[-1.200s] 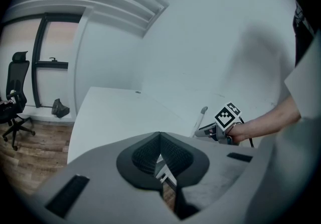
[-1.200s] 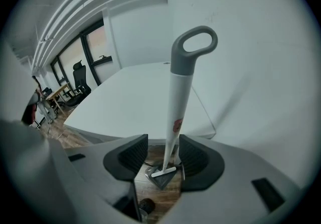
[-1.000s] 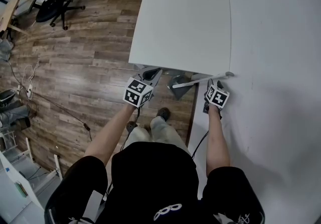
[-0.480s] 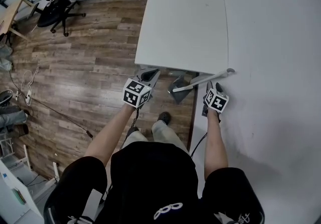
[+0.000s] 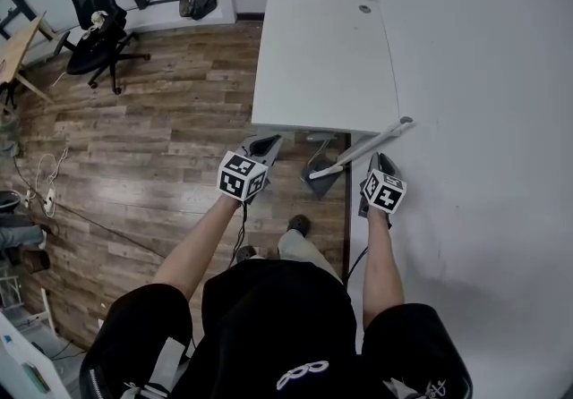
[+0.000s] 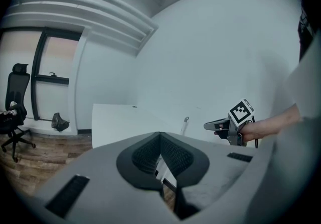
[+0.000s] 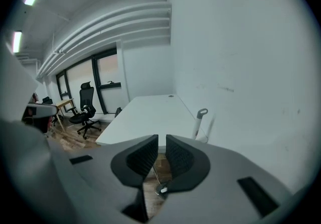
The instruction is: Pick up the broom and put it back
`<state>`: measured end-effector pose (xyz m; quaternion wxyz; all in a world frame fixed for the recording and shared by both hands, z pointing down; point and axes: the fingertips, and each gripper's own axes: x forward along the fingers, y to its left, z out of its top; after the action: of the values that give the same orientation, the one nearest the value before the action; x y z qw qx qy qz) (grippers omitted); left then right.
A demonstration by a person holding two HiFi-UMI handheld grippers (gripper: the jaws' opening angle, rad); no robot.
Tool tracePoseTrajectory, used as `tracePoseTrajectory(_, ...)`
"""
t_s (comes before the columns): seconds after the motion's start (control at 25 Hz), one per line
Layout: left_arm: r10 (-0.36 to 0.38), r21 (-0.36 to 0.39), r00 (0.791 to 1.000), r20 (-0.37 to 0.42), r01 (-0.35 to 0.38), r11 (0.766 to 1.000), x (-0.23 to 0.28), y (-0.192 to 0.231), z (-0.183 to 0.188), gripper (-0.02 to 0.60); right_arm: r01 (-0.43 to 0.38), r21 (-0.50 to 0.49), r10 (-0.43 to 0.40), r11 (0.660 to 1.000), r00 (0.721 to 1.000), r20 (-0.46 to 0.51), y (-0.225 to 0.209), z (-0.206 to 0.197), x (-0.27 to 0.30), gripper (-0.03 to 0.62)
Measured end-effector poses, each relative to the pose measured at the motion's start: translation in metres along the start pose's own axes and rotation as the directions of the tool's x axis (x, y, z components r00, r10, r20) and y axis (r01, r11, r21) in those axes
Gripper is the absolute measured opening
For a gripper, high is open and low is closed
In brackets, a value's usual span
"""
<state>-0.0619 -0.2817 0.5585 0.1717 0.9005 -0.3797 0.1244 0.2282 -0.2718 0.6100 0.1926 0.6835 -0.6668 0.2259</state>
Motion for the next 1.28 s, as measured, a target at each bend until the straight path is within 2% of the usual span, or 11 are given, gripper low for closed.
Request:
tracePoseTrajectory(0.2, -0.009, 0.01, 0.999, 0.033, 0.008, 1.0, -0.041, -0.01, 0.004, 0.011, -0.008, 0.011, 0.007, 1.0, 0.997, 0.078, 0.03, 0.007, -0.053, 0.035)
tracePoseTrajectory(0.52, -0.031, 0.044, 0.999, 0.039, 0.03, 0.999, -0.095, -0.041, -0.012, 0.011, -0.019, 0.035, 0.014, 0.999, 0.99, 0.14, 0.062, -0.013, -0.128, 0.028)
tracePoseTrajectory(0.84, 0.024, 0.072, 0.998, 0.055, -0.028, 0.997, -0.14, -0.061, -0.023, 0.012, -0.072, 0.007, 0.069, 0.997, 0.979, 0.192, 0.103, -0.037, -0.192, 0.025)
tracePoseTrajectory(1.0, 0.044, 0.05, 0.997, 0.063, -0.047, 0.998, -0.163, -0.069, -0.019, 0.012, -0.074, 0.021, 0.067, 0.997, 0.975, 0.212, 0.122, -0.043, -0.218, 0.025)
tracePoseTrajectory(1.28, 0.084, 0.042, 0.993, 0.078, -0.088, 0.995, -0.186, -0.087, -0.022, 0.011, -0.079, 0.035, 0.069, 0.996, 0.971, 0.227, 0.118, -0.053, -0.246, 0.025)
